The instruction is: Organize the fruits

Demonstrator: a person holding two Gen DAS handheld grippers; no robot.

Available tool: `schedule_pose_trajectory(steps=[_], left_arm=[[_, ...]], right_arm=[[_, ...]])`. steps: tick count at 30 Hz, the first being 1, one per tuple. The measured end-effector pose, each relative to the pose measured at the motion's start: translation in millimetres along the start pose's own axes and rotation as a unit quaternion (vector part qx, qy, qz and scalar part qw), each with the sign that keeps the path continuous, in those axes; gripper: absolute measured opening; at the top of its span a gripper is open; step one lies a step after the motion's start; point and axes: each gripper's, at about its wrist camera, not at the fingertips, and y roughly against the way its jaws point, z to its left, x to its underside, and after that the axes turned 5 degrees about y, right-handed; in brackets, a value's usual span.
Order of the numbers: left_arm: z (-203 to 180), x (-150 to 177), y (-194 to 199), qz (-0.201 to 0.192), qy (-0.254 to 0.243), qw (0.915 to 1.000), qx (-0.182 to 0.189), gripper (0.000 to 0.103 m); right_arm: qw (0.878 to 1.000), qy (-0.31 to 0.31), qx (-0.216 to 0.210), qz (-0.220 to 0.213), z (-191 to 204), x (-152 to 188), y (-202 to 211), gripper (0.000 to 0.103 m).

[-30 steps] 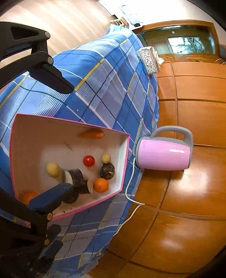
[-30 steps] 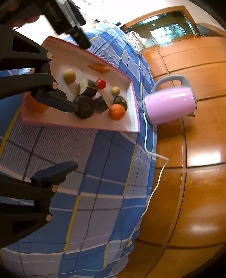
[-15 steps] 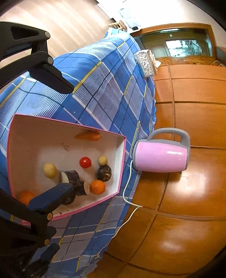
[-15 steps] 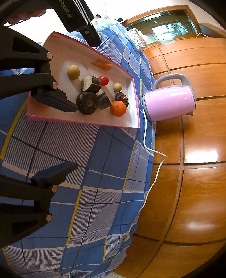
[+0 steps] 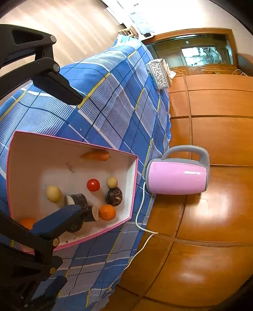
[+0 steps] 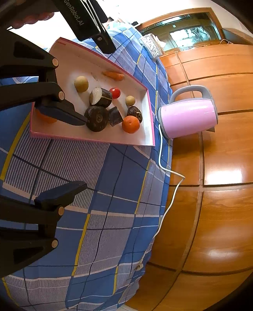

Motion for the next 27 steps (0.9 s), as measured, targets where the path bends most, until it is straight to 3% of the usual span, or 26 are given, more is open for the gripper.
schedule_pose_trajectory(steps=[27], left_arm=[[-0.3,1.0,-1.0,0.010,0.005,0.9999,0.007,0.103]], right_arm=[[1.000,-0.001,-0.001,-0.003,-0.1,0.5,1.2,0.060]])
